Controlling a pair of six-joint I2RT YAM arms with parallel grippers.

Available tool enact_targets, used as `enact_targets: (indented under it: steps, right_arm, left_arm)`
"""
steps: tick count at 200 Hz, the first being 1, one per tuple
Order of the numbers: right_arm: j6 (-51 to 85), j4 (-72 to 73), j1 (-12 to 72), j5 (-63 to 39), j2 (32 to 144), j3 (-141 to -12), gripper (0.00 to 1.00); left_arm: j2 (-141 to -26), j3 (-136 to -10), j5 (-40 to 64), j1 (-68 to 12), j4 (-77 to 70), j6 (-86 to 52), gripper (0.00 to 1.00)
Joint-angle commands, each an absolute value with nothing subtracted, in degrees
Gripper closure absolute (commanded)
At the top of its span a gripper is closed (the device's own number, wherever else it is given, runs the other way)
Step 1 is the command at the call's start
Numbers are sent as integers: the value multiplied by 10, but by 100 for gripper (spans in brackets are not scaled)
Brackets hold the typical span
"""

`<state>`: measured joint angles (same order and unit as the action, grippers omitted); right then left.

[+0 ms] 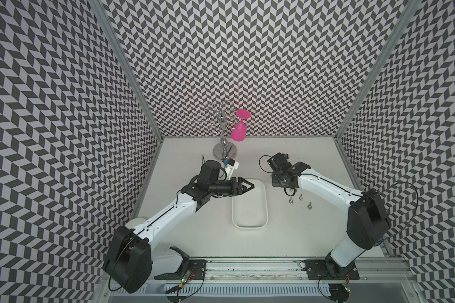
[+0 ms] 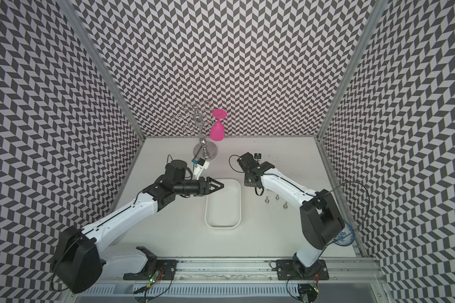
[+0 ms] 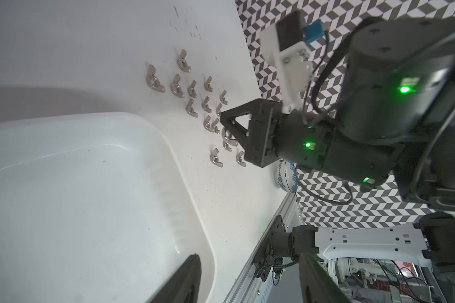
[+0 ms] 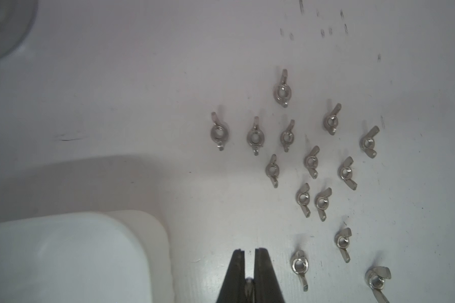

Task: Take out the wing nut from the storage box
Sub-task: Place the wing nut at the center of the board.

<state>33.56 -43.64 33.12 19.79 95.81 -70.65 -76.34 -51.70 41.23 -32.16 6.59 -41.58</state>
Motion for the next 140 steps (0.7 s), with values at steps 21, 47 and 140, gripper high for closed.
enact_targets:
  steps: [21, 47, 140]
  right_arm:
    - [303, -343, 318, 162, 981, -652, 100]
    - [300, -321, 314, 158, 1003, -637, 100]
    - [298, -283, 310, 138, 1036, -603, 100]
  left_arm:
    - [-849, -559, 412, -339, 14, -426, 38]
    - [-873, -566, 415, -342, 7, -426, 38]
    - [-891, -566, 416, -351, 11, -422, 38]
